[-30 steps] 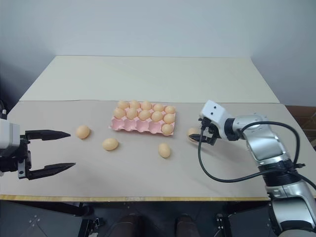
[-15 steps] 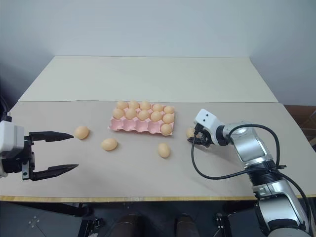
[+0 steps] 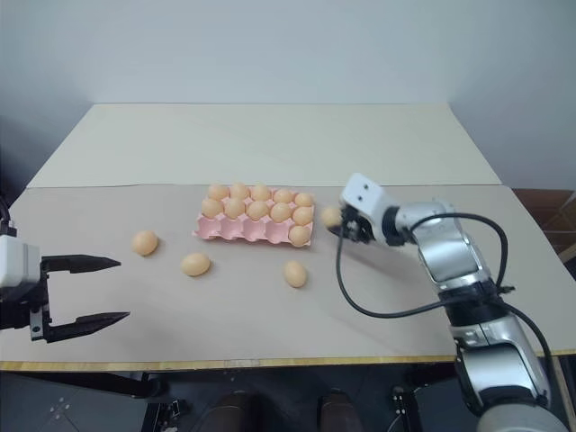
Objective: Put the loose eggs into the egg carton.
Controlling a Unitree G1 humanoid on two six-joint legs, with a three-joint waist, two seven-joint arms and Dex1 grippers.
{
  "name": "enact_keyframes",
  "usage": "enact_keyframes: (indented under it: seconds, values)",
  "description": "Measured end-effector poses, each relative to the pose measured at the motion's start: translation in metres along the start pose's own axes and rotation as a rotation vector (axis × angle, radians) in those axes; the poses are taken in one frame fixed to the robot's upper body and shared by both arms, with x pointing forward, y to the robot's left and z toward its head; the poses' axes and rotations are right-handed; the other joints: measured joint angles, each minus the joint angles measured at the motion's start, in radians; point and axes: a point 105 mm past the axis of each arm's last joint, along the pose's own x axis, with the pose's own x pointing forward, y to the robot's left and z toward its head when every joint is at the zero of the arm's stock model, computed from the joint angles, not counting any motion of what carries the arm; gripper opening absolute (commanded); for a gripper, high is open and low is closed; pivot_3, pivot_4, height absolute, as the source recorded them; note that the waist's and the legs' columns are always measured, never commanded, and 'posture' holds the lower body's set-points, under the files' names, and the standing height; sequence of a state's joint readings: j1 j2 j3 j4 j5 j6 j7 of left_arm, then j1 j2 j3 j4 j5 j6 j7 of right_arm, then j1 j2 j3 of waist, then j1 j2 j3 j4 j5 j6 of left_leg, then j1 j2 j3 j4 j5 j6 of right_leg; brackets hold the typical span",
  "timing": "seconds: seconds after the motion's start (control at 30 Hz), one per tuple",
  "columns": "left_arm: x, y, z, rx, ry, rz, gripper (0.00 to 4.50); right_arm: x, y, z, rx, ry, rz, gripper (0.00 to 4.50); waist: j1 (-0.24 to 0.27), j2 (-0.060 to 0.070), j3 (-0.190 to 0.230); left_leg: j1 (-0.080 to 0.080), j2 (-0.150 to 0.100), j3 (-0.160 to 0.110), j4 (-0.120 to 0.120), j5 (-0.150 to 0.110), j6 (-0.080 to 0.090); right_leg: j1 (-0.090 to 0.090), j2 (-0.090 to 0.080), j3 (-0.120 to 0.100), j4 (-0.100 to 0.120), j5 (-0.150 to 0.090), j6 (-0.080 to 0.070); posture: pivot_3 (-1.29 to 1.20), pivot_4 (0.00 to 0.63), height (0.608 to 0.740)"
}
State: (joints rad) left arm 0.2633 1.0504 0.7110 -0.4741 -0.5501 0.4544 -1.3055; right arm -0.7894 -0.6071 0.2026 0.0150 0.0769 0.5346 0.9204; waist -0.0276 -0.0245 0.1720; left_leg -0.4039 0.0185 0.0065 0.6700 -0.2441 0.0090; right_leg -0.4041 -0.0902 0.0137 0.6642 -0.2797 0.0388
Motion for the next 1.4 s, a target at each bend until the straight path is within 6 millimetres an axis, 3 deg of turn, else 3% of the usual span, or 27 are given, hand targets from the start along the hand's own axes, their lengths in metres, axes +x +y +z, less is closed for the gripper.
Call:
enact_keyframes:
  seconds: [0.1, 0.33, 0.43, 0.6, 0.8, 1.07, 1.4]
  values:
    - [0.0, -0.001, -0.003, -0.002, 0.003, 0.006, 4.35, 0.017, 0.016, 0.028, -0.02, -0.099, 0.054, 2.16, -0.002, 0.0, 0.0, 0.0, 0.0, 0.0, 0.0, 0.0, 0.0, 0.0, -0.001, 0.0, 0.0, 0.0, 0.0, 0.0, 0.15, 0.74]
    - [0.0, -0.002, -0.005, -0.005, 0.004, 0.015, 4.35, 0.049, 0.048, 0.03, -0.066, -0.102, 0.125, 2.16, 0.008, -0.001, 0.0, -0.001, -0.001, 0.0, 0.0, 0.0, 0.0, 0.0, -0.002, -0.001, 0.0, 0.0, 0.0, 0.0, 0.15, 0.74]
    - [-0.001, -0.003, -0.005, -0.004, 0.005, 0.022, 4.35, 0.053, 0.044, 0.022, -0.071, -0.081, 0.1, 2.83, 0.007, -0.001, 0.0, -0.001, -0.001, 0.0, 0.0, 0.0, -0.001, 0.0, -0.002, 0.0, 0.0, 0.0, 0.0, 0.0, 0.15, 0.74]
    - [-0.001, -0.003, -0.004, 0.001, 0.004, 0.026, 4.35, 0.061, 0.043, 0.02, -0.064, -0.08, 0.065, 4.48, 0.006, 0.0, 0.0, 0.0, -0.001, 0.0, 0.0, 0.0, -0.001, -0.001, -0.001, 0.0, 0.0, 0.0, 0.0, 0.0, 0.15, 0.74]
    - [-0.001, -0.002, -0.004, 0.003, 0.002, 0.033, 4.35, 0.058, 0.04, 0.024, -0.089, -0.087, 0.041, 4.48, 0.004, 0.0, 0.0, -0.001, -0.001, 0.0, 0.0, 0.0, -0.001, -0.001, -0.001, 0.0, 0.0, 0.0, 0.0, 0.0, 0.15, 0.74]
    - [0.0, 0.001, 0.0, 0.017, -0.014, 0.033, 4.35, 0.019, 0.044, 0.022, -0.106, -0.09, 0.063, 4.48, 0.012, -0.001, 0.0, -0.001, -0.001, 0.0, 0.0, 0.0, -0.001, 0.0, -0.002, -0.001, -0.001, 0.0, 0.0, 0.0, 0.15, 0.74]
    - [0.003, 0.002, 0.006, 0.034, -0.047, 0.01, 4.35, -0.084, 0.049, -0.003, -0.077, 0.033, 0.202, 4.48, 0.012, -0.001, 0.0, 0.001, -0.001, 0.0, 0.0, 0.0, 0.0, 0.002, -0.001, 0.0, -0.001, 0.0, 0.0, 0.0, 0.15, 0.74]
